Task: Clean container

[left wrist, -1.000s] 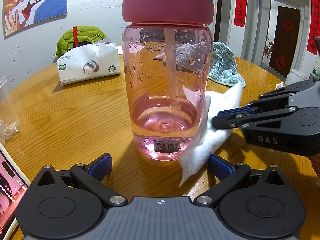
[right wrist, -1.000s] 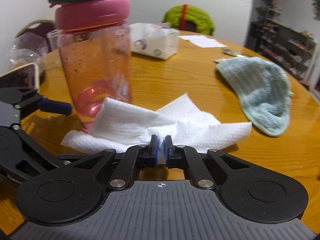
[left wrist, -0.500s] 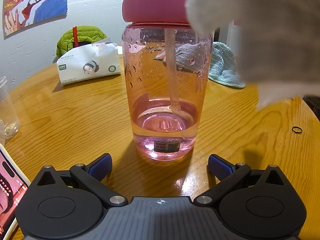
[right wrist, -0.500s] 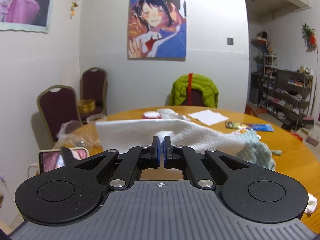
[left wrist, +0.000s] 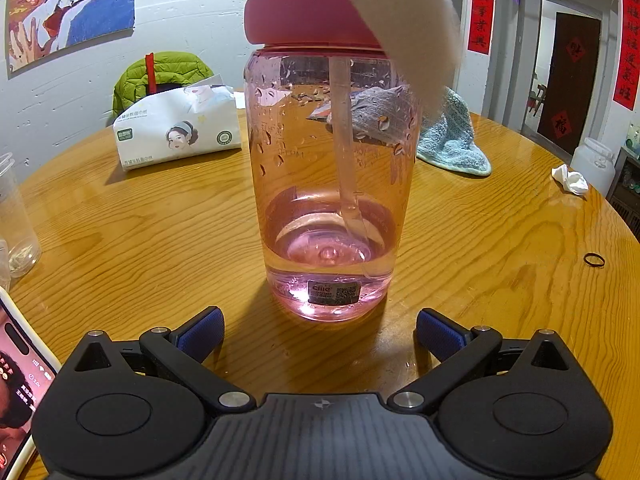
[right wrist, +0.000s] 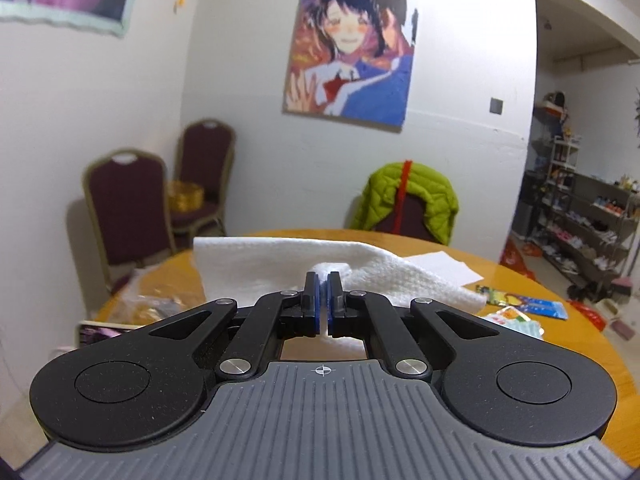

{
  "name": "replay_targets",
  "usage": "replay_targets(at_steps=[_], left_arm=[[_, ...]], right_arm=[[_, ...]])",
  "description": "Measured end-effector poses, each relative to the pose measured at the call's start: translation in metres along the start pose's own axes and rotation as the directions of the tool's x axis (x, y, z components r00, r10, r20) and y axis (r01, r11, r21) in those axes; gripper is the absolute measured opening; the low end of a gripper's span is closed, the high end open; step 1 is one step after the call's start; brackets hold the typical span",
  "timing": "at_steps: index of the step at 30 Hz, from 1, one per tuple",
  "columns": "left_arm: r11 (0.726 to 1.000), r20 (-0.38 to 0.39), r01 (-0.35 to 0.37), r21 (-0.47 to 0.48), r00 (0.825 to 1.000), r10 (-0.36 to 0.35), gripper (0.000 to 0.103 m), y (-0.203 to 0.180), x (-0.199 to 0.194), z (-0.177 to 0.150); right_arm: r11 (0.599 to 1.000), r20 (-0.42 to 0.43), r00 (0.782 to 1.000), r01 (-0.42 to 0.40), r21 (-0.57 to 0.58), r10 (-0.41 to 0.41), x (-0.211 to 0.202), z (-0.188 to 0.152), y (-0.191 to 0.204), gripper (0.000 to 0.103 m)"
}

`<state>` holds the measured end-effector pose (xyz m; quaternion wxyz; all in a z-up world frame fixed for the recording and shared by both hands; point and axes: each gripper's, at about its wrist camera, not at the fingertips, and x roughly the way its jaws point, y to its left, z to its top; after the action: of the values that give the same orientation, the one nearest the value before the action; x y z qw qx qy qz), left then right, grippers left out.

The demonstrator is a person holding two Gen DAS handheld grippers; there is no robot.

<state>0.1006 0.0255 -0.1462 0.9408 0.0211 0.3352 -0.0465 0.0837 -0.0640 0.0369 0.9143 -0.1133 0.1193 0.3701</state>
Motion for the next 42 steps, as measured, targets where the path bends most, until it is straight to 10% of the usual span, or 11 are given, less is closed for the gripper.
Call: replay_targets(at_steps=[11,29,42], left_arm=[[1.0,0.0,0.0,0.0,1.0,0.0,0.103,0.001,0.001,0.0],[1.0,0.0,0.0,0.0,1.0,0.0,0.103,0.001,-0.001,0.0],[1.0,0.0,0.0,0.0,1.0,0.0,0.103,0.0,-0.001,-0.001]], right_arm=[[0.979,-0.121,0.976,0.189,0.071,-0.179,0.04,0.012,-0.042,0.003],[0.999,-0.095,0.994,0.043,-0.024,-0.045,0.012,0.007,0.005,0.003],[0.977,-0.094,0.98,0.185,0.107,-0.175,0.015,0.001,-0.044,0.003]])
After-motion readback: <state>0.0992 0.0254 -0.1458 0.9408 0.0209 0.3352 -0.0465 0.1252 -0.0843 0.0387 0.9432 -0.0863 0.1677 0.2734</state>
